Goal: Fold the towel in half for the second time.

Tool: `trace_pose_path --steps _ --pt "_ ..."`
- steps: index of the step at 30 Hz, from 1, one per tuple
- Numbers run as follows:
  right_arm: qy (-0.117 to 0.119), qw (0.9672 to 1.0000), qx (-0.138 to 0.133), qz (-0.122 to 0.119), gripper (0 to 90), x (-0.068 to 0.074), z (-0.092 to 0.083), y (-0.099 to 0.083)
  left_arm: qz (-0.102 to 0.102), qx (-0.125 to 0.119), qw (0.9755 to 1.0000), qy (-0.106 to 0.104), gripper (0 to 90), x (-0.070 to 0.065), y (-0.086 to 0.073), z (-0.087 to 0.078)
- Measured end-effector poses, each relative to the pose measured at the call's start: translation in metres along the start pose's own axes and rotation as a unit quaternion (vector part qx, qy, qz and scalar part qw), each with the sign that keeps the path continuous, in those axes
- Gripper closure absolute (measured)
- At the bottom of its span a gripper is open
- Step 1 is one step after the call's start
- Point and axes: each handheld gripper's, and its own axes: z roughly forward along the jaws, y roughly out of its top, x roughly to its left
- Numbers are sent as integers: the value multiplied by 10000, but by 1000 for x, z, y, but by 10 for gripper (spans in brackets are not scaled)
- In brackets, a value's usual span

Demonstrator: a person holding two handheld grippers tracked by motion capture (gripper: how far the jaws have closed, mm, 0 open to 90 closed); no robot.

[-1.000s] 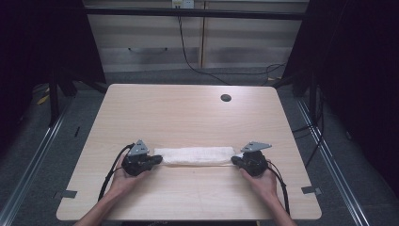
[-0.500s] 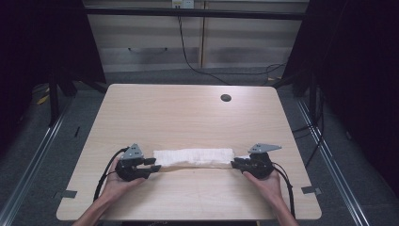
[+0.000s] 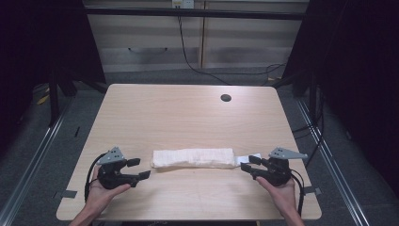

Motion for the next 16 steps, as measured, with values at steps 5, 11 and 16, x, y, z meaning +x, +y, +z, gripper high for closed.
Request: trace_pose_path --steps 5,11,16 --pt "-366 9992 -130 103 394 -10 -16 -10 -347 13 9986 387 279 16 -10 -5" --pt "-582 9978 -144 294 376 -22 -28 -13 -758 -196 9946 679 201 37 -16 -17" --pt "-813 9960 -32 381 358 -31 -29 -18 -816 -288 9928 824 174 45 -19 -21"
